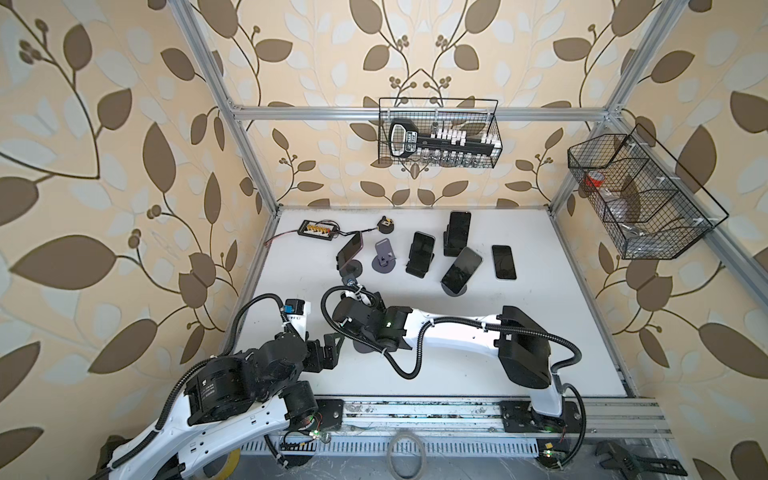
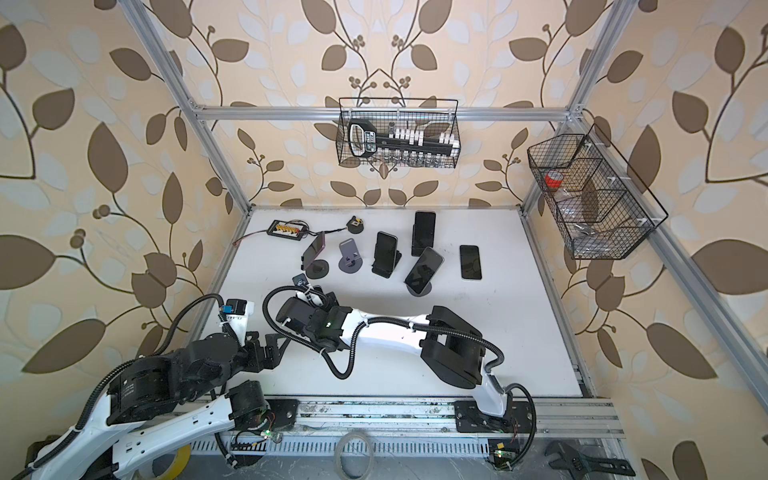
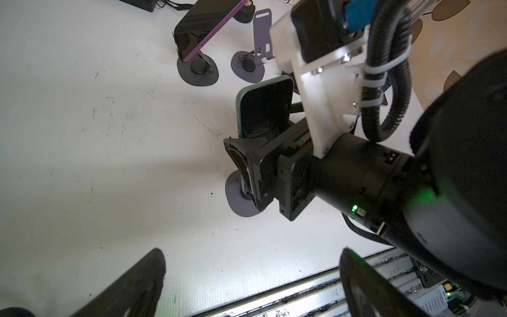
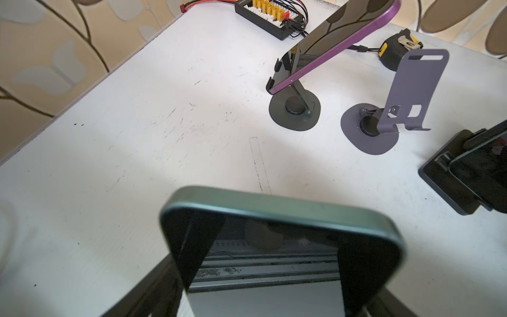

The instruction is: Remove the phone from the phone stand

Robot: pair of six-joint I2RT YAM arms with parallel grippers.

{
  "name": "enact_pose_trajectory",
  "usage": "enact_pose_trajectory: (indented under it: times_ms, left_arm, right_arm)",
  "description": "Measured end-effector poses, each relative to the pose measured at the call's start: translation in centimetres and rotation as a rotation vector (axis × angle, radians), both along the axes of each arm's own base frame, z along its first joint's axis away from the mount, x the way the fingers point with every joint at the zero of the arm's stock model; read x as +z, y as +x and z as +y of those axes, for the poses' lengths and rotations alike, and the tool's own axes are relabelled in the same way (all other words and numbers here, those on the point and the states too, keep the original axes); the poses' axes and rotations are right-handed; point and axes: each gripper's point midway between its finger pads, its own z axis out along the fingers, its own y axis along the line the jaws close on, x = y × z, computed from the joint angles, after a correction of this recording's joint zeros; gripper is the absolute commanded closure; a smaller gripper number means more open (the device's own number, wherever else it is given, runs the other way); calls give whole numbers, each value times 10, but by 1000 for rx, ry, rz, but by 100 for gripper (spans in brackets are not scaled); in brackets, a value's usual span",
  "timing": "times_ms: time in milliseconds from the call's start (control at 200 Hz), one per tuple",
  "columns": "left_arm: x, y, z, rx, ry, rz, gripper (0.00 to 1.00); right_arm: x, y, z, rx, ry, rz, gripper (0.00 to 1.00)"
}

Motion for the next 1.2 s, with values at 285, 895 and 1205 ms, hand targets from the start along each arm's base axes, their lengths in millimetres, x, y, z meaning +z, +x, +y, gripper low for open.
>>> enact_pose_trajectory:
  times_ms: [285,895,1205]
  left_arm:
    - [-1,1,-1,0,8,5,1]
    - [-2,1,-1,0,13,8,1]
    - [-4,2,-3,0,32,21,1]
  right_arm:
    - [0,0,0,0,0,0,24]
    - [0,-1,2,5,7,3,31]
    - [1,-1,4,22,8,1,34]
